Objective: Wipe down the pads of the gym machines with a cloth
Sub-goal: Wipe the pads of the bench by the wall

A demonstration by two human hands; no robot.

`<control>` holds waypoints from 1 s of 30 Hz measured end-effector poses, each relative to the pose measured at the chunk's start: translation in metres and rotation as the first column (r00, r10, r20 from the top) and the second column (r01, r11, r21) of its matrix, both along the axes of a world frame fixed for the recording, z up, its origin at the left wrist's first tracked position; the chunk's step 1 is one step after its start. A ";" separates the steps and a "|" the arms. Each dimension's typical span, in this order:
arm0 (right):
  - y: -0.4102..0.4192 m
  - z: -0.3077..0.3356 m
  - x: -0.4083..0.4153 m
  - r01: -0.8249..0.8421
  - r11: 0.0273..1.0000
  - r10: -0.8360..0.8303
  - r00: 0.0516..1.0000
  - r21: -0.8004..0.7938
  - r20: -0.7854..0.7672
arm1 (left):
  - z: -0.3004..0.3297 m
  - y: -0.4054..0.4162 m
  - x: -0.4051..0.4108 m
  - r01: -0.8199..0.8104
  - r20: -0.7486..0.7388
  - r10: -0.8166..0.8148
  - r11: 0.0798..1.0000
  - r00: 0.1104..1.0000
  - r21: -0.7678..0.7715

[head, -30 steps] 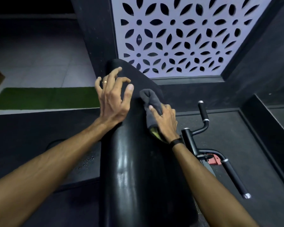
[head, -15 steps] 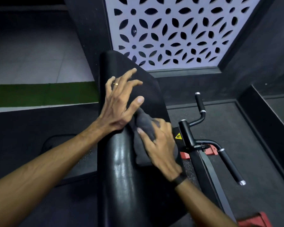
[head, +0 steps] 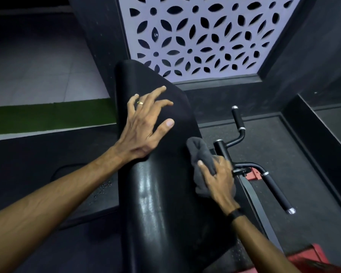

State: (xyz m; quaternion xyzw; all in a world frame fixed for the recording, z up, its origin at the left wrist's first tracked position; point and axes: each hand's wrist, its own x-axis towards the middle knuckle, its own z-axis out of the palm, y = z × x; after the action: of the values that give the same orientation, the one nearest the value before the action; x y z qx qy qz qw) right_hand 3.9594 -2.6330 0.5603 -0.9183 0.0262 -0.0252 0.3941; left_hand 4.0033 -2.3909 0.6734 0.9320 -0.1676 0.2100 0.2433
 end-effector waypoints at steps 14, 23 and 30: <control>0.006 0.012 -0.017 0.183 0.975 -0.207 0.955 -0.127 -0.213 | -0.003 0.004 0.000 0.191 -0.014 -0.190 0.980 0.982 0.054; 0.080 0.064 -0.011 0.073 0.994 -0.069 0.996 -0.083 0.051 | -0.004 0.007 0.004 0.241 0.017 -0.241 0.971 0.970 -0.002; 0.007 0.032 -0.070 0.239 0.949 -0.281 0.937 -0.207 -0.205 | -0.003 0.007 0.002 0.239 0.042 -0.237 0.970 0.971 -0.039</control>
State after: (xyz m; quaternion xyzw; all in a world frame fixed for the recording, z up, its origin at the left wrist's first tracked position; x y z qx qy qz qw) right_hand 3.8896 -2.6258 0.5924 -0.9350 0.1914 0.0279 0.2973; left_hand 4.0055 -2.3836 0.6699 0.8955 -0.2778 0.2004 0.2841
